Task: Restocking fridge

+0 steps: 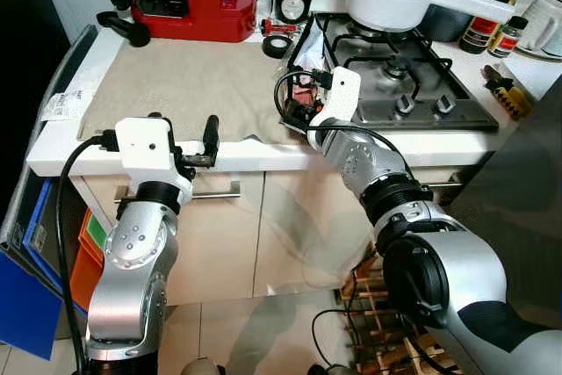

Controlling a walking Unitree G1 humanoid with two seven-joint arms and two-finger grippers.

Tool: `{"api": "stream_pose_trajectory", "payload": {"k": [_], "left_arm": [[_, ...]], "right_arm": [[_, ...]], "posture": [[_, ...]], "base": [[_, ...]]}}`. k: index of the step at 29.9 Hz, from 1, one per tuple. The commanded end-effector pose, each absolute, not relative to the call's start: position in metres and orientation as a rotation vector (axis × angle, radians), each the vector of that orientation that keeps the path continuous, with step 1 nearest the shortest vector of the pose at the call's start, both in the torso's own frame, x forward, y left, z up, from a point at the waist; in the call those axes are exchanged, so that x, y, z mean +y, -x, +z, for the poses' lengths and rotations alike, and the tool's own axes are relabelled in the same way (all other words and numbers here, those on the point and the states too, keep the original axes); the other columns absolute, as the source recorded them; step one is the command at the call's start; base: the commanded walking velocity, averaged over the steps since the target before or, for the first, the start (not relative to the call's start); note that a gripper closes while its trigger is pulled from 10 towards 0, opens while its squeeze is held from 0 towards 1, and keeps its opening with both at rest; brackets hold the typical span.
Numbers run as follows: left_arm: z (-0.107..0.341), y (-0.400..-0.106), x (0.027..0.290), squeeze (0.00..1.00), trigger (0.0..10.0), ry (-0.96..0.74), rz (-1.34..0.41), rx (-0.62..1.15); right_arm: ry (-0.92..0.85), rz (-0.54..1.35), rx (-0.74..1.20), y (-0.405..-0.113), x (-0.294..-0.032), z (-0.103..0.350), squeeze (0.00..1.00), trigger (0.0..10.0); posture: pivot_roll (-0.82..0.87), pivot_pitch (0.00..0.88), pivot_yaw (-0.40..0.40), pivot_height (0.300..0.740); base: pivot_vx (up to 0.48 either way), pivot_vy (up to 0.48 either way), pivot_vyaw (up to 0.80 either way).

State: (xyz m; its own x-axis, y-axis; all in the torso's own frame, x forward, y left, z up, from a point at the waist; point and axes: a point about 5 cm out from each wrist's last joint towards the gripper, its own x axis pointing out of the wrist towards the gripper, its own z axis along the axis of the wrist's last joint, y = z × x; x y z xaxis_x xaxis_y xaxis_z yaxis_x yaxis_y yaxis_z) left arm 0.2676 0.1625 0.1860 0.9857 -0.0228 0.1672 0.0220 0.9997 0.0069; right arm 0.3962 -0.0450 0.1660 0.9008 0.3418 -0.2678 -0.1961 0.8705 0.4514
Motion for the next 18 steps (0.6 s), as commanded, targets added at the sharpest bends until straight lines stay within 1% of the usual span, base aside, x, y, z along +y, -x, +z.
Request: {"api": "stream_pose_trajectory", "payload": {"k": [1,2,4,7,8,9,11,13,18], "left_arm": [[0.190,-0.270,0.160,0.00,10.0,-0.006,-0.026,-0.176],[0.190,-0.270,0.160,0.00,10.0,-0.006,-0.026,-0.176],[0.191,-0.270,0.159,0.00,10.0,-0.017,-0.026,-0.179],[0.191,-0.271,0.160,0.00,10.0,-0.020,-0.021,-0.176],[0.191,-0.271,0.160,0.00,10.0,-0.020,-0.021,-0.176],[0.192,-0.272,0.159,0.00,10.0,-0.022,-0.020,-0.177],[0.192,-0.272,0.159,0.00,10.0,-0.023,-0.020,-0.177],[0.191,-0.273,0.159,0.00,10.0,-0.027,-0.019,-0.177],[0.190,-0.274,0.158,0.00,10.0,-0.041,-0.019,-0.176]], "right_arm": [[-0.399,0.329,0.428,-0.385,-0.037,0.142,0.00,0.0],[-0.399,0.329,0.428,-0.385,-0.037,0.142,0.00,0.0],[-0.393,0.363,0.353,-0.387,-0.033,0.151,0.00,0.0],[-0.354,0.364,0.230,-0.388,-0.035,0.161,0.00,0.0],[-0.354,0.364,0.230,-0.388,-0.035,0.161,0.00,0.0],[-0.333,0.363,0.158,-0.389,-0.037,0.168,0.00,0.0],[-0.318,0.358,0.124,-0.389,-0.038,0.171,0.00,0.0],[-0.267,0.342,0.021,-0.390,-0.042,0.183,0.00,0.0],[-0.238,0.310,-0.064,-0.390,-0.049,0.192,0.00,0.0]], "posture": [[0.21,0.041,-0.076,0.740],[0.21,0.041,-0.076,0.740],[0.21,0.044,-0.075,0.740],[0.21,0.052,-0.074,0.740],[0.21,0.052,-0.074,0.740],[0.21,0.057,-0.074,0.740],[0.20,0.058,-0.074,0.740],[0.20,0.057,-0.076,0.740],[0.20,0.055,-0.080,0.740]], "base": [[0.000,0.000,0.00],[0.000,0.000,0.00],[0.000,0.000,0.00],[0.000,0.000,0.00],[0.000,0.000,0.00],[0.000,0.000,0.00],[0.000,0.000,0.00],[0.000,0.000,0.00],[0.000,0.000,0.00]]}}
